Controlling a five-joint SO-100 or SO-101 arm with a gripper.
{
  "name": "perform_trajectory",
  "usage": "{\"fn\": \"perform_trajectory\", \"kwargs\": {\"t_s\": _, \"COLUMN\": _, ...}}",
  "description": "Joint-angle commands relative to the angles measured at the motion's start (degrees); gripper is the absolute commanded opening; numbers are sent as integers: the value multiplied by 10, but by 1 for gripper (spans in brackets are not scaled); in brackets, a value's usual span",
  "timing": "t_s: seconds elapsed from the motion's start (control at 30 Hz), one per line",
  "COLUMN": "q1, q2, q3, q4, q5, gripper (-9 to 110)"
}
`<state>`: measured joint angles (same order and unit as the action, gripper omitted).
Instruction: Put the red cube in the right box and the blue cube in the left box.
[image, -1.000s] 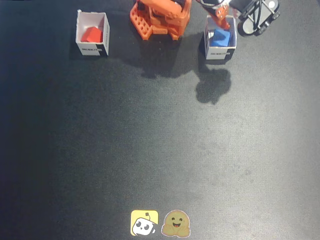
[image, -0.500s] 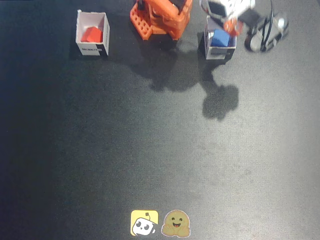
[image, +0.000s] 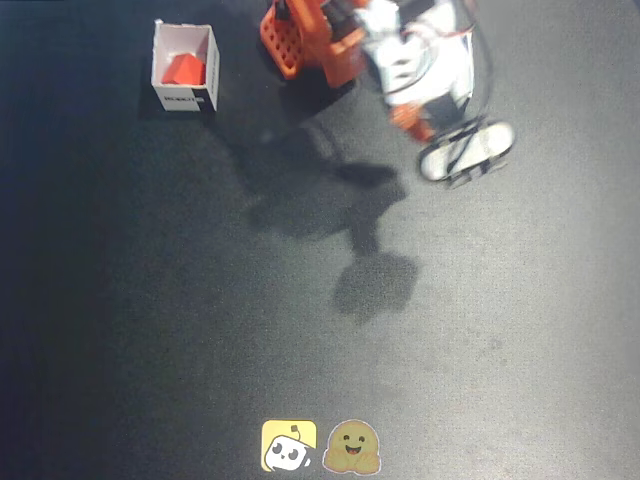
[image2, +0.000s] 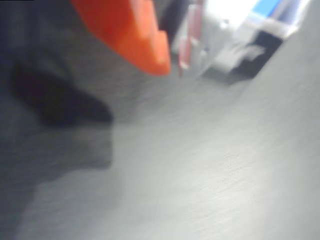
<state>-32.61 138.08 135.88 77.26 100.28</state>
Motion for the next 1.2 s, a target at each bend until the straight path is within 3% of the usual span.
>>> {"fn": "perform_trajectory", "kwargs": {"t_s": 0.0, "q1": 89, "q2": 12, "q3": -29, "q4": 4, "q5": -51, "gripper": 0}}
{"fn": "perform_trajectory", "kwargs": {"t_s": 0.33, "q1": 236, "q2": 81, "q3": -9, "q4": 17, "q5": -140, "gripper": 0}}
{"fn": "perform_trajectory", "kwargs": {"t_s": 0.7, "q1": 244, "q2": 255, "q3": 68, "q4": 48, "q5": -137, "gripper": 0}}
{"fn": "perform_trajectory", "kwargs": {"t_s": 1.17, "q1": 290, "q2": 391, "q3": 200, "q4": -14, "q5": -185, "gripper": 0}}
